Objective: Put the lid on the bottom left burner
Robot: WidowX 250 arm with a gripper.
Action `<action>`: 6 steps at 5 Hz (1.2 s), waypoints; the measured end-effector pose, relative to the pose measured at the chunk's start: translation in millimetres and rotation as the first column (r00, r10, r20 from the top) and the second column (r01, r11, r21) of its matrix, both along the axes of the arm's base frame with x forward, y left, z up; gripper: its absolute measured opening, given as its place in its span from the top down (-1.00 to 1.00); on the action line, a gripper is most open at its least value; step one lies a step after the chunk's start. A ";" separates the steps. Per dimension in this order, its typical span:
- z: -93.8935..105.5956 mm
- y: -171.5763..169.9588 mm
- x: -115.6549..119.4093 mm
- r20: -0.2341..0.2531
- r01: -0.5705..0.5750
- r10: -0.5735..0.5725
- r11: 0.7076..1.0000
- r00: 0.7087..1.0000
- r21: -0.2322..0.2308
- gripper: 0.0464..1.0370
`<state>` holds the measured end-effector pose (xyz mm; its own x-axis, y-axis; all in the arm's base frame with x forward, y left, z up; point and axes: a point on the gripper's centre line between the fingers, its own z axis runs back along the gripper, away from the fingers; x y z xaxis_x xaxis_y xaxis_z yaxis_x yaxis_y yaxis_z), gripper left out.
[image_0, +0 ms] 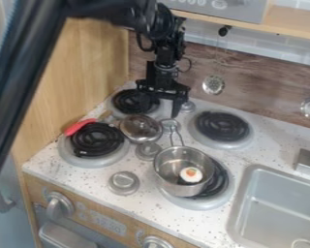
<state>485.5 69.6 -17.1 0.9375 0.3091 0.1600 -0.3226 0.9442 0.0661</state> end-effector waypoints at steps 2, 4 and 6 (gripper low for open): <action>-6.7 8.8 4.6 -0.040 -0.005 0.007 0.999 0.999 0.048 -0.92; -10.2 12.8 1.2 -0.050 -0.023 0.027 0.997 0.998 0.073 -0.92; -20.1 11.8 -2.3 -0.090 -0.023 0.029 0.998 0.996 0.060 -0.92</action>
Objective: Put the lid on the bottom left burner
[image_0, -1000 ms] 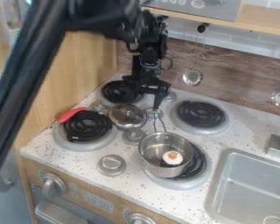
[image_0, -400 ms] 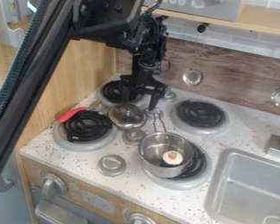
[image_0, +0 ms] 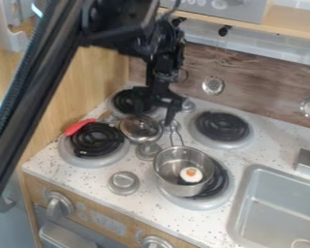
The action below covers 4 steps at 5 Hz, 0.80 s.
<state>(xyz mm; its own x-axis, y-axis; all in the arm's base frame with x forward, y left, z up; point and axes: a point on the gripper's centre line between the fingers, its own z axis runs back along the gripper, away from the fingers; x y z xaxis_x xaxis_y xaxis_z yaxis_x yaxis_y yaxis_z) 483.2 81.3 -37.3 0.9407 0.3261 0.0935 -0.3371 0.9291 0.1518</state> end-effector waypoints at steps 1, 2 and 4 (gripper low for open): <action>-0.1 11.6 -2.1 0.000 -0.035 0.035 0.999 0.999 -0.002 -0.92; -1.0 26.1 -6.5 -0.006 -0.071 0.072 0.997 0.997 0.016 -0.92; -2.6 29.4 -9.2 -0.012 -0.093 0.093 0.996 0.996 0.015 -0.18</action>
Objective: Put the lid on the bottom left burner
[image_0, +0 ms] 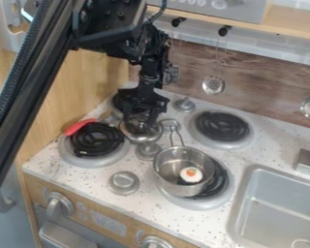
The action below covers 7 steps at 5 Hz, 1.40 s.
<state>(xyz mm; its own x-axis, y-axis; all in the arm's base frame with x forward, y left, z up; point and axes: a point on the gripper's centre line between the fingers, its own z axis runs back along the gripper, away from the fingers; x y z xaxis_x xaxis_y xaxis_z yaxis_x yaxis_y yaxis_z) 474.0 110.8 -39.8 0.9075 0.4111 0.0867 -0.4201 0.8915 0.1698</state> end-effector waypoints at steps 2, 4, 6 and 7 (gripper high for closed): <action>-4.5 -4.2 -2.7 0.014 0.010 -0.010 1.000 1.000 -0.021 0.59; 48.1 2.3 -1.5 0.194 -0.047 0.060 0.996 0.979 -0.070 0.61; 39.2 26.4 -38.4 0.142 -0.130 0.145 0.986 0.979 -0.108 0.61; 31.6 27.7 -59.6 0.081 -0.167 0.181 0.973 0.980 -0.157 0.61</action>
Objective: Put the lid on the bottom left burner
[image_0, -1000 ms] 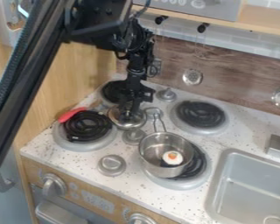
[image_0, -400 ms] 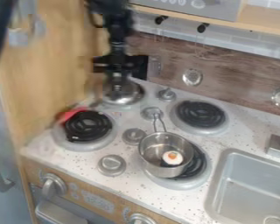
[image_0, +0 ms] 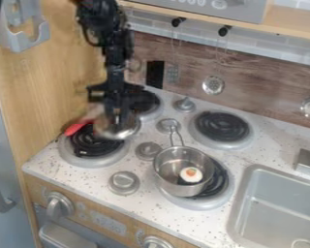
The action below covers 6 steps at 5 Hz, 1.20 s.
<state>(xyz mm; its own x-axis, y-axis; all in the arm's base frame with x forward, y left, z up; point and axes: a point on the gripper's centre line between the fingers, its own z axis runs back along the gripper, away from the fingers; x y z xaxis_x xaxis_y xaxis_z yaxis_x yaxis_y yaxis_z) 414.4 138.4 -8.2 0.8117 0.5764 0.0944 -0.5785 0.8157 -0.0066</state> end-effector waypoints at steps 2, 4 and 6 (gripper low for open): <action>-9.9 13.0 -25.5 -0.060 -0.041 0.040 0.999 0.997 -0.013 0.61; -15.0 11.3 -27.3 -0.054 -0.039 0.039 0.999 0.998 -0.012 0.61; -16.0 9.6 -27.1 -0.051 -0.034 0.033 0.999 0.998 -0.018 0.49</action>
